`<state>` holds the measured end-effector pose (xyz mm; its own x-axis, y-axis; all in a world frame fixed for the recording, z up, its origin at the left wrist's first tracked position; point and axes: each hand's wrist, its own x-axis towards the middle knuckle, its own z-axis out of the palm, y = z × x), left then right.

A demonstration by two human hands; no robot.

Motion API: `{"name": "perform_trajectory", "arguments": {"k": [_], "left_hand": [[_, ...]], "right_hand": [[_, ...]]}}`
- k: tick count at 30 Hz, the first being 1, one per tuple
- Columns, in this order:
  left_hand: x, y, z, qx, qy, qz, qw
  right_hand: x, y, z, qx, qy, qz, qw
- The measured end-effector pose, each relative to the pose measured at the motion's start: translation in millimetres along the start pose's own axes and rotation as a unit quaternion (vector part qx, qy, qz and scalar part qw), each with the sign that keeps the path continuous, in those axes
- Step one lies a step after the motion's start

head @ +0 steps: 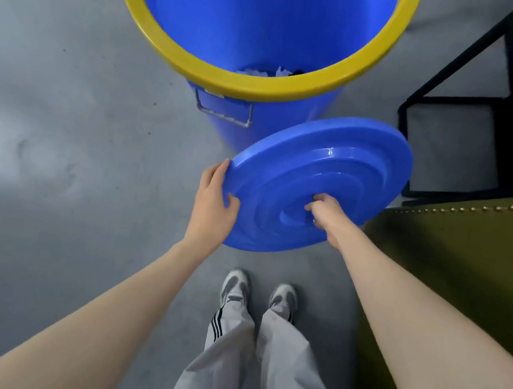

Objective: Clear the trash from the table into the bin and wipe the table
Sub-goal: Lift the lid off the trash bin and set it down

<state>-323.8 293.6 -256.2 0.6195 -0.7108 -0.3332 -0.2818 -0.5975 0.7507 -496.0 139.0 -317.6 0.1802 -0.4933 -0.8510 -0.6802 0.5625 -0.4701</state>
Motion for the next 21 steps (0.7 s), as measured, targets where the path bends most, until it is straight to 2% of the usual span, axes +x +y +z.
{"name": "perform_trajectory", "arguments": {"k": [6, 21], "left_hand": [[22, -28, 21, -0.006, -0.006, 0.000, 1.000], [65, -74, 44, -0.023, 0.010, -0.017, 1.000]], "right_hand": [[35, 11, 14, 0.057, -0.004, 0.011, 0.998], [105, 9, 34, 0.070, -0.006, -0.003, 0.998]]}}
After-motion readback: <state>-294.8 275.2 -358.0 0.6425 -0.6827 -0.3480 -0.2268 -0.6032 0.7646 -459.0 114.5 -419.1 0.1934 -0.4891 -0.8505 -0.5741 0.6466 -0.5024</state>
